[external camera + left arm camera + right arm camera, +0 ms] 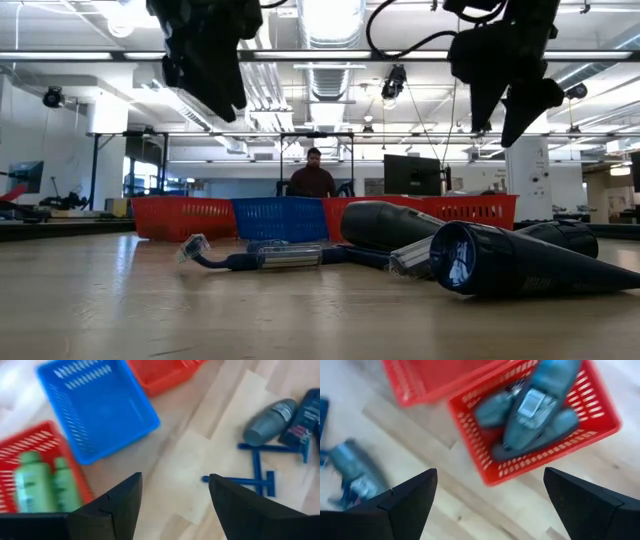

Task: Pick & Place Travel size toiletries
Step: Put the blue razor into the blue bin

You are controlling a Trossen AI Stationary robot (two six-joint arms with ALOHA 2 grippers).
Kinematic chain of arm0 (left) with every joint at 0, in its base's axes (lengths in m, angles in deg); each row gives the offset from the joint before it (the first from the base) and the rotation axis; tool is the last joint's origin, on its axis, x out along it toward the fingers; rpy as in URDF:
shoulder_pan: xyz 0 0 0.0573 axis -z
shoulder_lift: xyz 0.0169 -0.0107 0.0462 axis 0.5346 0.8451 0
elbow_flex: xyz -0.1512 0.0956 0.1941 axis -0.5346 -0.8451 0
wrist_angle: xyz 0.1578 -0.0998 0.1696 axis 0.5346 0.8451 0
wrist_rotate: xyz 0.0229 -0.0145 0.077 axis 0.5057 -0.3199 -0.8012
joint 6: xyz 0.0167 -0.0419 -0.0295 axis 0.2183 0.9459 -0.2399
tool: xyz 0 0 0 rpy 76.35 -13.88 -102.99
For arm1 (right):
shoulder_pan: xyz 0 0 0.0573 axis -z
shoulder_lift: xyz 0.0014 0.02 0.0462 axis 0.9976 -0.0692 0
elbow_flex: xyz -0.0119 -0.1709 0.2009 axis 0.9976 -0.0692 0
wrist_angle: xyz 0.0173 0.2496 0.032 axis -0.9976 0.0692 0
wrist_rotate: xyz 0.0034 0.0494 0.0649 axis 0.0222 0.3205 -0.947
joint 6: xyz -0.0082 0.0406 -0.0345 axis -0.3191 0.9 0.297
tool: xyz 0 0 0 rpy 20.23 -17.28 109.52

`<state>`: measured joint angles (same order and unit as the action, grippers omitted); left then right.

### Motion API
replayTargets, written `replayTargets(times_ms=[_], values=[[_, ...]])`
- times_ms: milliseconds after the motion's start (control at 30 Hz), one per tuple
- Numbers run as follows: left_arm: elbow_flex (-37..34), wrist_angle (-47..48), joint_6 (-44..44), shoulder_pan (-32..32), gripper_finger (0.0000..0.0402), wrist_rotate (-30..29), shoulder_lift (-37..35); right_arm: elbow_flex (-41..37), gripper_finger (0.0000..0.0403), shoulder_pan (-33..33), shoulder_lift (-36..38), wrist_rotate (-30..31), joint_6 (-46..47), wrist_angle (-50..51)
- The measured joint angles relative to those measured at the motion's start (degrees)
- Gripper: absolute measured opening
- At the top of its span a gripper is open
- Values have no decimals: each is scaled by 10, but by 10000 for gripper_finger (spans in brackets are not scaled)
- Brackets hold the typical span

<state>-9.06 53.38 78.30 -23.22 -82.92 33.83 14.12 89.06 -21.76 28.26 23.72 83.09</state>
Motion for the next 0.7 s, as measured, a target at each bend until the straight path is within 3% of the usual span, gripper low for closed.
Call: replayTargets(times_ms=[267, 500, 700], values=[[-4, -81, 61, 31, 234, -3, 59, 0, 363, -70, 1, -55, 12, 36], [-4, -117, 72, 38, 234, -3, 70, -2, 363, -181, 1, -61, 62, 143], [-4, -118, 73, 37, 234, -4, 69, -16, 363, -282, 6, -68, 136, 147]])
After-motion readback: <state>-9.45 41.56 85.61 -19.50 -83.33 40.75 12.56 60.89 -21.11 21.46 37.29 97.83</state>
